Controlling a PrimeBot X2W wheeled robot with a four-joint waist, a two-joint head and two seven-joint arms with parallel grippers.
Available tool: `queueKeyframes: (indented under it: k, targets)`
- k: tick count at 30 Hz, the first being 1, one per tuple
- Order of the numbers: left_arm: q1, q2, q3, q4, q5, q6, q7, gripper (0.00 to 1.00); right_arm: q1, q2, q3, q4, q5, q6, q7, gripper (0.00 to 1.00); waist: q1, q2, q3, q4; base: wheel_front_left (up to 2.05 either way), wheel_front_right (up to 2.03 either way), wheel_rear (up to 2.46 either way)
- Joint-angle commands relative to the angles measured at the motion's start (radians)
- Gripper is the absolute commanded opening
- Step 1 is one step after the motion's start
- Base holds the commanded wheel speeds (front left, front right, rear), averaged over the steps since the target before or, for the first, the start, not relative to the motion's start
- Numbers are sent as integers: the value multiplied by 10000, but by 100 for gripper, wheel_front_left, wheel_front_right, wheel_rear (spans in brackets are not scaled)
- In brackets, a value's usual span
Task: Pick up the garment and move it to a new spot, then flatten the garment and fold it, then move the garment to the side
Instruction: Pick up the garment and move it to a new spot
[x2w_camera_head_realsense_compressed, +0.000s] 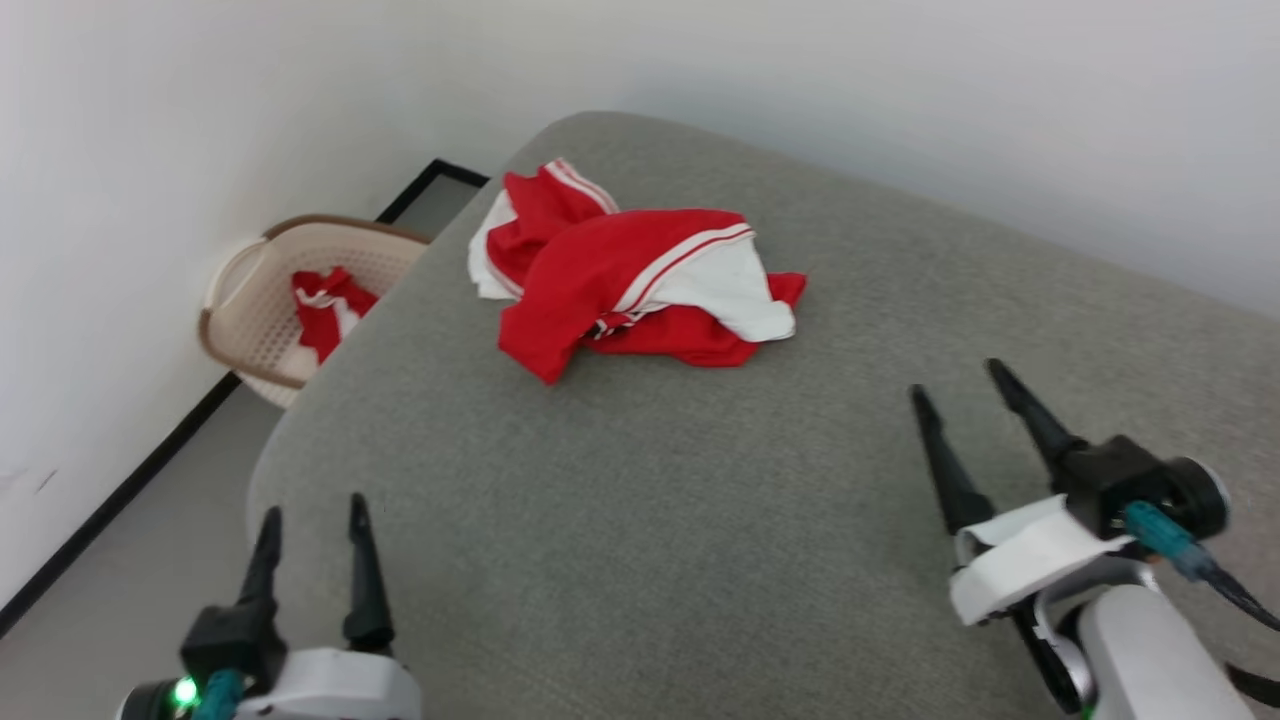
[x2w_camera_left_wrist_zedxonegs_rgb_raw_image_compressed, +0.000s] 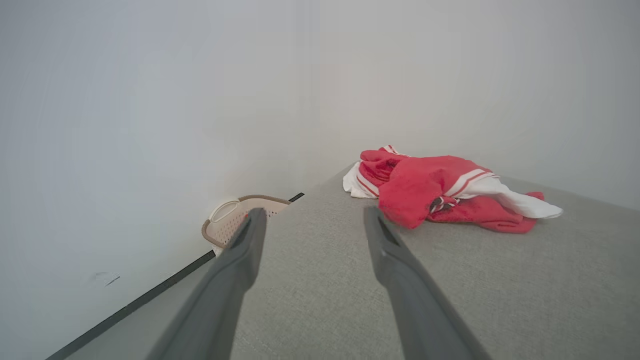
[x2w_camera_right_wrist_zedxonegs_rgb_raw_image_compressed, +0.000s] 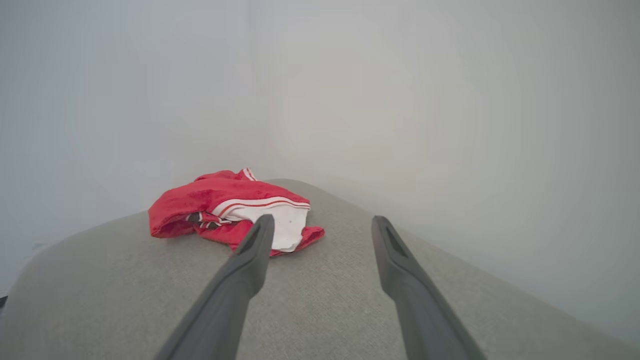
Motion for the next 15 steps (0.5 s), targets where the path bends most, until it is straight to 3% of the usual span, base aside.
queueKeyframes:
  k: [1, 9, 12, 15]
  targets:
    - [157, -42, 104, -153, -121, 125, -3, 100, -201, -75, 270, 95, 83, -14, -9, 100, 0, 0, 286, 325, 0, 0, 0]
    - [694, -53, -88, -636, -862, 544, -3, 100, -690, -165, 1064, 374, 457, -14, -9, 100, 0, 0, 424, 330, -1, -1, -1]
    - [496, -53, -247, -467, -723, 318, -3, 100, -579, -209, 931, 338, 474, -14, -9, 100, 0, 0, 411, 282, 0, 0, 0]
    - [11, -47, -504, -66, -327, -212, -3, 100, -261, -244, 606, 262, 383, -14, -9, 100, 0, 0, 389, 197, 0, 0, 0]
